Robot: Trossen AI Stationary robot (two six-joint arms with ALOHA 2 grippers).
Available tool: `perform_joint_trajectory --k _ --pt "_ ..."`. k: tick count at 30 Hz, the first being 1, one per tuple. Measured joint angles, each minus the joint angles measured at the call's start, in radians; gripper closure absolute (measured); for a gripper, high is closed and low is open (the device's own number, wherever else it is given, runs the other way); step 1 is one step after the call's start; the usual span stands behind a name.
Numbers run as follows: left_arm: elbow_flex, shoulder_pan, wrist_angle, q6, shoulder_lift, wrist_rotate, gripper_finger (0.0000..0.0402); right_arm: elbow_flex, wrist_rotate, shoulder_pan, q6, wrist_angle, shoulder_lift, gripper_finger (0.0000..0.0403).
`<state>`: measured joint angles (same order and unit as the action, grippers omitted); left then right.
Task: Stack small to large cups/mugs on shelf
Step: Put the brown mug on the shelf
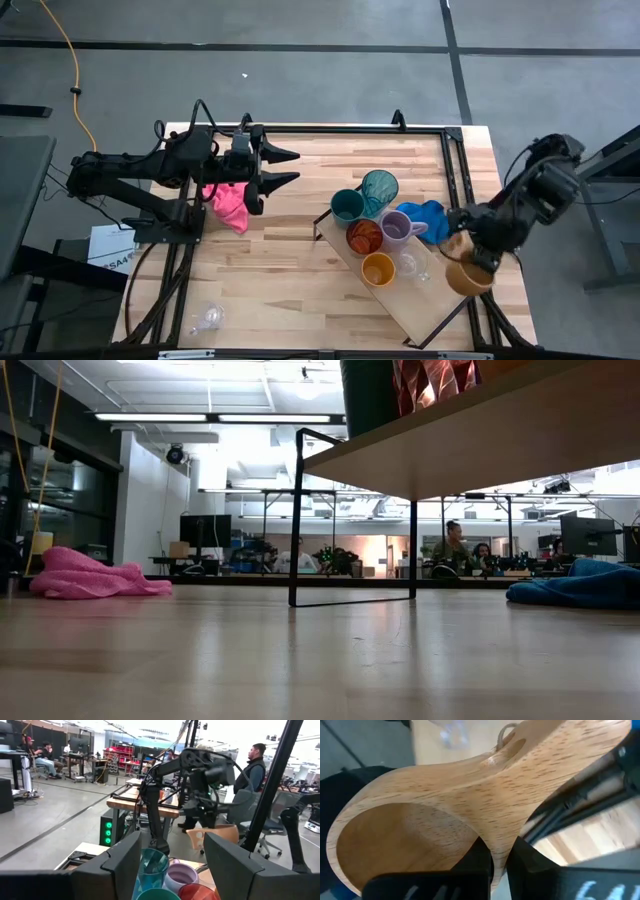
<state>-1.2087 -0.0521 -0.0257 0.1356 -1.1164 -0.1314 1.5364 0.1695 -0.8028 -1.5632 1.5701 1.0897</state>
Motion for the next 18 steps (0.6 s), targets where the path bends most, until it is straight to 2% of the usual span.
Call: perform_joint_trajectory --k 8,18 --pt "0.0 0.0 0.0 0.0 0.0 -0.018 0.0197 -0.116 -0.106 -0.21 -0.392 -0.001 0.032 0.04" --pt "0.0 0.0 0.001 0.0 0.0 -0.019 0.0197 -0.145 -0.158 -0.247 -0.631 0.0 0.119 0.04"
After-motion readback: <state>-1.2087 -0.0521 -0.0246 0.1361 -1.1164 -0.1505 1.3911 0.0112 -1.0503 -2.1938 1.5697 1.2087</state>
